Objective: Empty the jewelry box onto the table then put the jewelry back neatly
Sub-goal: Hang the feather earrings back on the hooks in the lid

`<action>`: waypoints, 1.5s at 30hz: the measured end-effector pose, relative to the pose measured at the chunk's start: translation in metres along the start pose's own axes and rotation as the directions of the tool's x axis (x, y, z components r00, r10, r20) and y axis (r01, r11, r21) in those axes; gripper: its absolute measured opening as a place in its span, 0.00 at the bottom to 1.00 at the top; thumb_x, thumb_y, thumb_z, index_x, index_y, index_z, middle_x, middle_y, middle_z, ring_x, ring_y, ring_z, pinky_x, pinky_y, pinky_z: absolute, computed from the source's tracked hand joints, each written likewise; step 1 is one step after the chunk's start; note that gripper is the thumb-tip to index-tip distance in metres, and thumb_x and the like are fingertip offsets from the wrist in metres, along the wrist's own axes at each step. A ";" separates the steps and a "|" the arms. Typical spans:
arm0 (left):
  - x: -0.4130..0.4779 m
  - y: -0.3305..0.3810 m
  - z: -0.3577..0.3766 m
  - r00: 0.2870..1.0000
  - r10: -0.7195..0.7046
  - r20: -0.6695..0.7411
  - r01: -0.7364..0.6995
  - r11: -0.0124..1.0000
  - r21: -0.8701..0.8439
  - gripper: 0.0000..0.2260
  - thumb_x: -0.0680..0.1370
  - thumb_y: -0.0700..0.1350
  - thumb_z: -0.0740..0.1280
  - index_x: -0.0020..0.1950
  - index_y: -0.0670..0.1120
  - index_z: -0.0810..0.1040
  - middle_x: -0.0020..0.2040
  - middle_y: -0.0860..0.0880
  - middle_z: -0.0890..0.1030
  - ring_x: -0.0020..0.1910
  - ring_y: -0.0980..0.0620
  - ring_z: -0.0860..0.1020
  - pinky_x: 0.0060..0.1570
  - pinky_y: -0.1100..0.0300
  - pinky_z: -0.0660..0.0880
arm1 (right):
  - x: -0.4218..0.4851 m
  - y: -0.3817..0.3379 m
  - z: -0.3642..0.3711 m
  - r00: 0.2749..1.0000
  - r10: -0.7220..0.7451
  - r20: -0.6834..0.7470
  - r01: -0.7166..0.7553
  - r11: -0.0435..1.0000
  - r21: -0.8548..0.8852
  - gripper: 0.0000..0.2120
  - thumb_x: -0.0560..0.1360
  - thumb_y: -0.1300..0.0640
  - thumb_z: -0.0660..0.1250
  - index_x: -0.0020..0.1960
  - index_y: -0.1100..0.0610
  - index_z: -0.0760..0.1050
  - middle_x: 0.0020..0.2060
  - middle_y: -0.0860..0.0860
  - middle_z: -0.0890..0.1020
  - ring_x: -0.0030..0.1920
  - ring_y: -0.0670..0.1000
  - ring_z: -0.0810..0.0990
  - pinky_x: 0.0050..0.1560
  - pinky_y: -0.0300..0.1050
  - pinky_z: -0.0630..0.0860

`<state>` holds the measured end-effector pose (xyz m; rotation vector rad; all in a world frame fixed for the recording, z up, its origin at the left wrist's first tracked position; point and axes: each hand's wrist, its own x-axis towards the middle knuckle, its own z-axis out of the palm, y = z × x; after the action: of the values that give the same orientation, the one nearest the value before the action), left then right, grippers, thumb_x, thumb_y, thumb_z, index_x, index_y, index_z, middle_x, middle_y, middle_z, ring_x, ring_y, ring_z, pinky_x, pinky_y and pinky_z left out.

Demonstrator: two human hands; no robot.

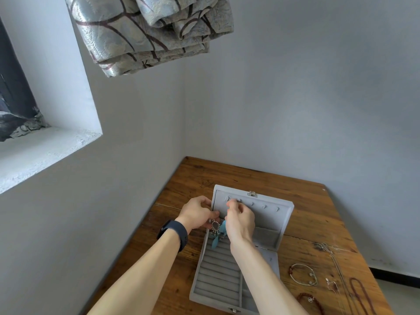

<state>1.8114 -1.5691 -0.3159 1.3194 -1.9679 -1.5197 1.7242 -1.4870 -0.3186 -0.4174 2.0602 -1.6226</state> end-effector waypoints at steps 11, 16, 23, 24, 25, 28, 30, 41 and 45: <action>0.001 0.000 0.000 1.000 0.001 0.000 -0.001 1.000 0.027 0.11 0.76 0.43 0.74 0.56 0.48 0.77 0.44 0.50 0.86 0.30 0.58 0.82 0.22 0.71 0.70 | 0.000 -0.004 -0.002 0.992 -0.116 -0.053 0.104 0.976 -0.190 0.15 0.81 0.48 0.60 0.47 0.56 0.81 0.46 0.54 0.84 0.49 0.57 0.80 0.47 0.44 0.70; 0.000 -0.001 0.001 1.000 0.003 0.007 -0.003 1.000 0.022 0.11 0.76 0.43 0.73 0.57 0.48 0.77 0.45 0.49 0.86 0.28 0.59 0.82 0.21 0.71 0.70 | 0.003 -0.004 -0.001 0.999 0.005 -0.032 -0.007 0.998 -0.062 0.13 0.80 0.48 0.61 0.46 0.54 0.80 0.46 0.54 0.85 0.49 0.56 0.81 0.49 0.46 0.75; 0.002 -0.004 -0.001 1.000 -0.008 0.004 0.008 1.000 0.026 0.13 0.76 0.44 0.73 0.59 0.49 0.76 0.47 0.49 0.86 0.31 0.56 0.83 0.22 0.71 0.70 | 0.003 -0.006 0.002 0.999 0.041 0.009 -0.040 0.998 -0.058 0.12 0.80 0.48 0.61 0.45 0.50 0.80 0.46 0.55 0.85 0.49 0.56 0.83 0.53 0.51 0.79; 0.002 -0.004 0.000 1.000 -0.007 0.003 0.007 1.000 0.028 0.13 0.76 0.44 0.73 0.58 0.49 0.76 0.47 0.49 0.86 0.31 0.57 0.83 0.22 0.71 0.70 | 0.003 -0.005 0.001 0.999 0.038 0.012 -0.038 0.998 -0.051 0.11 0.80 0.48 0.61 0.44 0.50 0.79 0.46 0.54 0.84 0.48 0.55 0.83 0.50 0.50 0.79; 0.002 -0.004 0.000 1.000 -0.004 0.000 0.004 1.000 0.030 0.13 0.76 0.44 0.74 0.58 0.50 0.76 0.47 0.49 0.86 0.31 0.57 0.83 0.22 0.71 0.70 | 0.003 -0.004 0.000 0.999 0.043 0.017 -0.042 0.998 -0.035 0.11 0.81 0.48 0.61 0.42 0.49 0.78 0.44 0.53 0.84 0.46 0.53 0.82 0.44 0.47 0.78; 0.004 -0.004 0.001 1.000 0.008 -0.008 -0.008 0.999 0.031 0.12 0.76 0.44 0.74 0.57 0.51 0.77 0.46 0.50 0.85 0.31 0.56 0.83 0.23 0.70 0.71 | 0.002 -0.005 -0.003 0.995 0.090 0.038 -0.091 0.996 0.024 0.12 0.80 0.50 0.63 0.39 0.50 0.77 0.36 0.52 0.83 0.38 0.49 0.80 0.33 0.42 0.69; 0.004 -0.006 0.001 1.000 0.026 -0.015 -0.026 0.999 0.031 0.13 0.75 0.44 0.74 0.58 0.51 0.77 0.45 0.50 0.86 0.33 0.54 0.84 0.28 0.67 0.76 | 0.001 -0.005 -0.004 0.992 0.116 0.056 -0.119 0.992 0.049 0.11 0.79 0.51 0.63 0.40 0.51 0.77 0.36 0.52 0.82 0.36 0.48 0.79 0.34 0.43 0.70; -0.005 -0.009 0.006 0.946 0.260 -0.193 -0.227 0.957 0.178 0.19 0.77 0.48 0.71 0.63 0.56 0.68 0.42 0.53 0.84 0.37 0.56 0.83 0.41 0.57 0.80 | 0.000 0.002 -0.011 0.996 -0.062 0.066 0.064 0.998 -0.020 0.12 0.82 0.47 0.60 0.42 0.45 0.76 0.46 0.46 0.83 0.48 0.48 0.81 0.53 0.49 0.78; -0.014 0.004 0.009 0.831 0.515 -0.211 -0.368 0.792 0.486 0.13 0.80 0.50 0.66 0.59 0.60 0.64 0.42 0.56 0.82 0.34 0.59 0.79 0.27 0.64 0.71 | 0.003 0.002 -0.015 0.980 -0.182 0.083 0.191 0.973 -0.127 0.10 0.83 0.47 0.58 0.52 0.48 0.77 0.45 0.43 0.79 0.49 0.46 0.79 0.51 0.44 0.75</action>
<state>1.8107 -1.5526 -0.3122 1.0455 -2.2399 -0.6107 1.7130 -1.4756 -0.3184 -0.7255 2.1381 -1.5519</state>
